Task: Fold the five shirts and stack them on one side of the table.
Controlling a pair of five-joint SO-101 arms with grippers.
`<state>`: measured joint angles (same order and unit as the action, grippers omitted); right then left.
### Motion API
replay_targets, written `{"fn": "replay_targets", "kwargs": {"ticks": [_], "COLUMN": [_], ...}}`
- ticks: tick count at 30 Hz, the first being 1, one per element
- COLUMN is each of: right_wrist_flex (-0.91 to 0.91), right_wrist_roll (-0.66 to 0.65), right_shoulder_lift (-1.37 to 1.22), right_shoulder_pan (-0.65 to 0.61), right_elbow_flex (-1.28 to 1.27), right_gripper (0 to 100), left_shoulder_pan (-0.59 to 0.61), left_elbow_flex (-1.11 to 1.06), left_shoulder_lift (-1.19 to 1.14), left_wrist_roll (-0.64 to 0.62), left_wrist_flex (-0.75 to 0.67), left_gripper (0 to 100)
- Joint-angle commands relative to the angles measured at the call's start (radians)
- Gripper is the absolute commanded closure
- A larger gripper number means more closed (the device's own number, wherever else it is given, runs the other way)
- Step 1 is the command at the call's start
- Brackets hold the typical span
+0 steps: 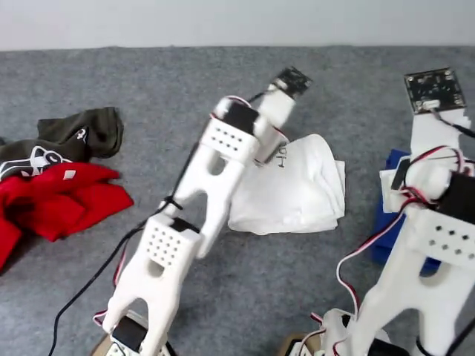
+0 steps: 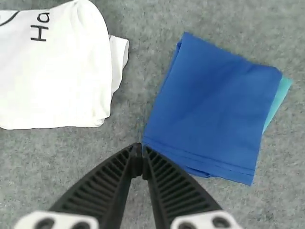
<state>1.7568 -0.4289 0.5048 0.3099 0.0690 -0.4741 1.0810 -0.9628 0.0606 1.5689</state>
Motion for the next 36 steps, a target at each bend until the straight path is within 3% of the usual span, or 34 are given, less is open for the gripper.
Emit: {"fn": "replay_targets", "kwargs": {"ticks": [1,14,20,23,28,36], "right_wrist_flex": [0.039,0.038,0.038,0.035,-0.007,-0.139], "right_wrist_roll": [-0.009,-0.005,-0.003,-0.002,-0.002,-0.002], "right_shoulder_lift": [0.050,0.107,0.105,0.094,0.093,0.093], "right_shoulder_pan": [0.012,0.010,0.010,0.005,-0.010,-0.188], "right_elbow_flex": [0.005,-0.057,-0.058,-0.060,-0.135,-0.342], "right_gripper": [98.9,98.9,98.9,98.9,98.8,98.9], "left_shoulder_pan": [-0.077,-0.244,-0.239,-0.218,-0.072,0.106], "left_elbow_flex": [0.110,0.366,0.611,0.587,0.552,0.254], "left_shoulder_lift": [-0.043,-0.270,-0.270,-0.201,-0.029,0.351], "left_wrist_roll": [0.009,0.081,0.081,0.077,0.051,0.044], "left_wrist_flex": [-0.044,-0.051,0.114,0.193,0.190,0.190], "left_gripper": [99,99,98,99,99,99]}}
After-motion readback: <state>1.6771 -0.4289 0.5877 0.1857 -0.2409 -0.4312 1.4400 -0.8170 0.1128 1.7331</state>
